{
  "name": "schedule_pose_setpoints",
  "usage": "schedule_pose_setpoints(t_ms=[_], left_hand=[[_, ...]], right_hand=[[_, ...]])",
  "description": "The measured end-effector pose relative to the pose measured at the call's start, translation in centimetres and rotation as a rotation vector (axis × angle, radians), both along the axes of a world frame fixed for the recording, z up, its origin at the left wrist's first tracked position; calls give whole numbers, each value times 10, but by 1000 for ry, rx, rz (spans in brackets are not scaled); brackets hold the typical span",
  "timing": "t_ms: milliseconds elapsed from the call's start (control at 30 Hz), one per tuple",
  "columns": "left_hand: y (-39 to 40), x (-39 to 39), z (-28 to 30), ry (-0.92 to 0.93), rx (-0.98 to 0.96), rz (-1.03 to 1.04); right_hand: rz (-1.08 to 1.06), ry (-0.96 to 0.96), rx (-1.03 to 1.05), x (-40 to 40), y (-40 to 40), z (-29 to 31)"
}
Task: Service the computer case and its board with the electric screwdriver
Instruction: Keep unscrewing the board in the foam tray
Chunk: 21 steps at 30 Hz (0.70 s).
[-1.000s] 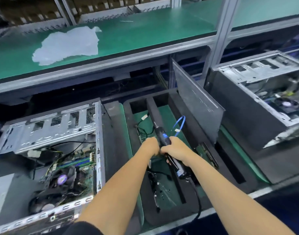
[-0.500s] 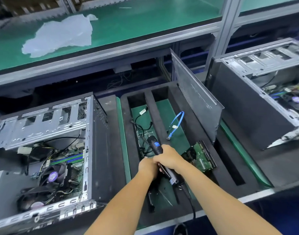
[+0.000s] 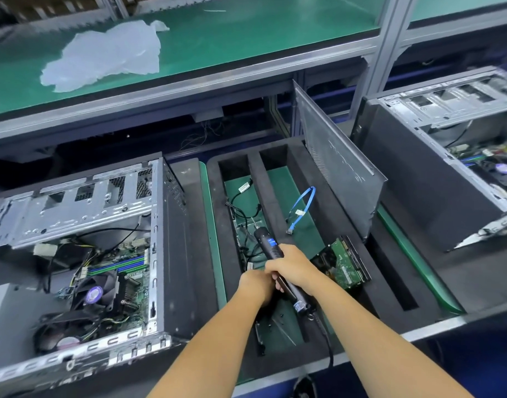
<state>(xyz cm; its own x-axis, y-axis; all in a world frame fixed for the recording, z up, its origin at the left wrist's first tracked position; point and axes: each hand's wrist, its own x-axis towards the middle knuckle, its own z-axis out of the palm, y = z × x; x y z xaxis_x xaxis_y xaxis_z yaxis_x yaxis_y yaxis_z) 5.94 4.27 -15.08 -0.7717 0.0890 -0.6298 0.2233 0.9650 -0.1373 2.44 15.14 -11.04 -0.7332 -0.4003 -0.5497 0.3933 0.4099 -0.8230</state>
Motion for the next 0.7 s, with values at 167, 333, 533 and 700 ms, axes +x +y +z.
schedule_pose_setpoints(t_ms=[167, 333, 533, 700], left_hand=[[2, 3, -5, -1, -31, -100], [4, 1, -5, -40, 0, -133], [3, 0, -1, -111, 58, -40], [2, 2, -3, -43, -34, -115]], right_hand=[[-6, -35, -42, 1, 2, 0], [-8, -33, -53, 0, 2, -1], [0, -33, -60, -1, 2, 0], [11, -34, -51, -2, 2, 2]])
